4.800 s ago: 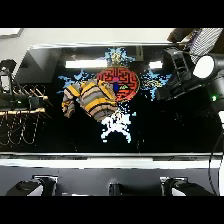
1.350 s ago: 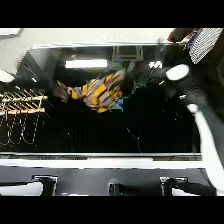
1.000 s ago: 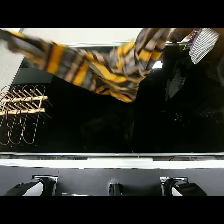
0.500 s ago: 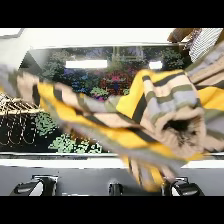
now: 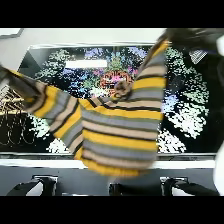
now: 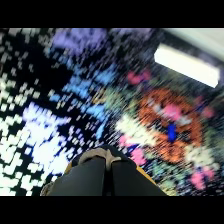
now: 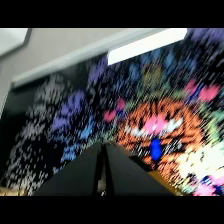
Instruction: Fold the clothes and pants, and hang the long-sleeved shirts on hangers.
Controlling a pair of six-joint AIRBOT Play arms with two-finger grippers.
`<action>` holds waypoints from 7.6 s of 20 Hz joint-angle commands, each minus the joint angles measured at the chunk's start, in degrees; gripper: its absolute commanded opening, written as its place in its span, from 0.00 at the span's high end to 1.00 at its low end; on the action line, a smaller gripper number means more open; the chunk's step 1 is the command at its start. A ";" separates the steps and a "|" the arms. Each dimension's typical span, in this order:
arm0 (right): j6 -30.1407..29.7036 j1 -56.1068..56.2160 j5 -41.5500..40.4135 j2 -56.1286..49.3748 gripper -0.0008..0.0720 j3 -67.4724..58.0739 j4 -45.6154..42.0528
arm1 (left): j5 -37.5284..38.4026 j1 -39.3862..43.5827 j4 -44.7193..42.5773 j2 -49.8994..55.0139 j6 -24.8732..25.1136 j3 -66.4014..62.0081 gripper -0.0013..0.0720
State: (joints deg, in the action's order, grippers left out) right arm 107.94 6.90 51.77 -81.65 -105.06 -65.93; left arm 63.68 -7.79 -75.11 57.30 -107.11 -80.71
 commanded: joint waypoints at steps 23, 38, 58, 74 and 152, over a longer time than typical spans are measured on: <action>-11.96 -16.68 13.29 23.74 0.03 73.96 11.08 | -3.74 5.60 22.69 -0.55 6.12 46.12 0.00; -3.72 -4.17 6.49 22.67 0.94 74.66 8.55 | -23.96 32.76 26.99 14.03 -6.95 44.09 0.00; 11.87 1.33 27.89 33.24 0.94 68.46 14.93 | 14.82 24.55 13.22 2.27 -1.25 28.94 0.95; -9.90 -2.58 24.50 21.42 0.10 46.97 -5.42 | 12.90 15.65 -0.92 21.64 10.27 8.57 0.07; 20.79 33.92 36.87 14.25 0.95 28.52 -36.33 | 16.48 40.26 -5.53 11.04 -8.48 8.17 0.95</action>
State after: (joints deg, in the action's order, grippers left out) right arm 119.42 34.13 93.91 -69.32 -90.72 -93.43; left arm 87.68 32.45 -83.85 68.53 -114.28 -83.83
